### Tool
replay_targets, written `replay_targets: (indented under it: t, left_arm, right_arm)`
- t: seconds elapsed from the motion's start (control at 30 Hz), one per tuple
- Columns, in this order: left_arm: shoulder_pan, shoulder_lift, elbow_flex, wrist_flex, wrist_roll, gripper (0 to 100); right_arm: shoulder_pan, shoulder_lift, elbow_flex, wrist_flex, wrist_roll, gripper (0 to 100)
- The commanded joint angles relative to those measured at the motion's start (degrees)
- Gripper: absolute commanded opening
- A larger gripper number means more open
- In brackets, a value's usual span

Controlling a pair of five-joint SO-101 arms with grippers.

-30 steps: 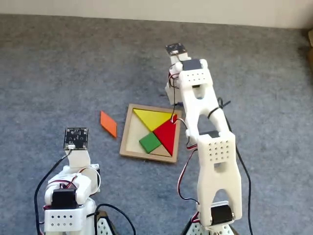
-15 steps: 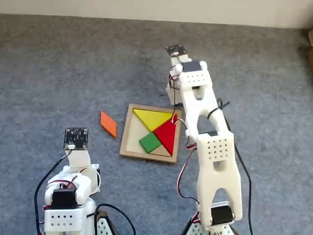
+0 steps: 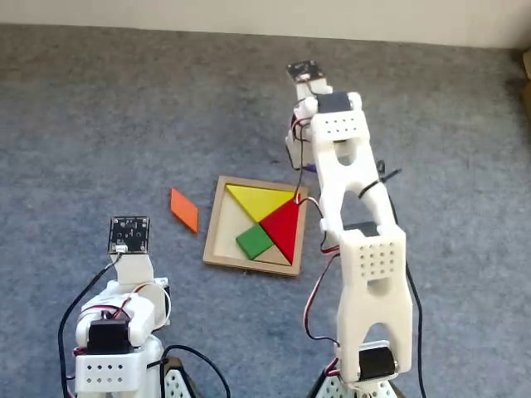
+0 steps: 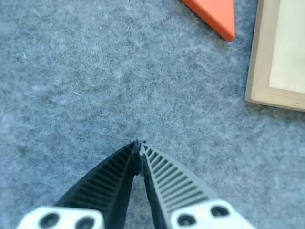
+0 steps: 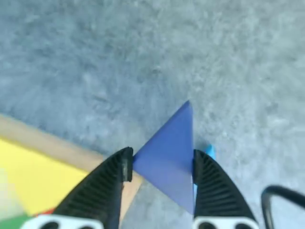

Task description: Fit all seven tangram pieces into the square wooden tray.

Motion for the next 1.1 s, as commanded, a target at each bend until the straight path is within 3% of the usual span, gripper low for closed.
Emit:
replay_targets:
  t: [0.0,0.27,0.43,0.67,1.07]
  left_arm:
    - [-1.0,-2.9,1.1,0.1,-0.4,1]
    - [-1.0,-2.9,1.1,0.1,-0.4,1]
    - [-1.0,-2.9,1.1,0.1,-0.4,1]
    - [-1.0,-2.9,1.1,0.1,-0.4,1]
    - [-1.0,-2.9,1.1,0.1,-0.4,1]
  right_arm:
    - [-2.8,-8.0,-1.4,4.5,0.3,9.1]
    - [-10.6,-11.0,-1.0,16.0,0.2,9.1]
    - [-14.6,-10.7,-0.7,16.0,-1.0,9.1]
    - [-18.9,-10.9,1.2,16.2,-12.8,9.1]
    - [-27.9,-10.9,10.7,16.0,-13.5,9.1]
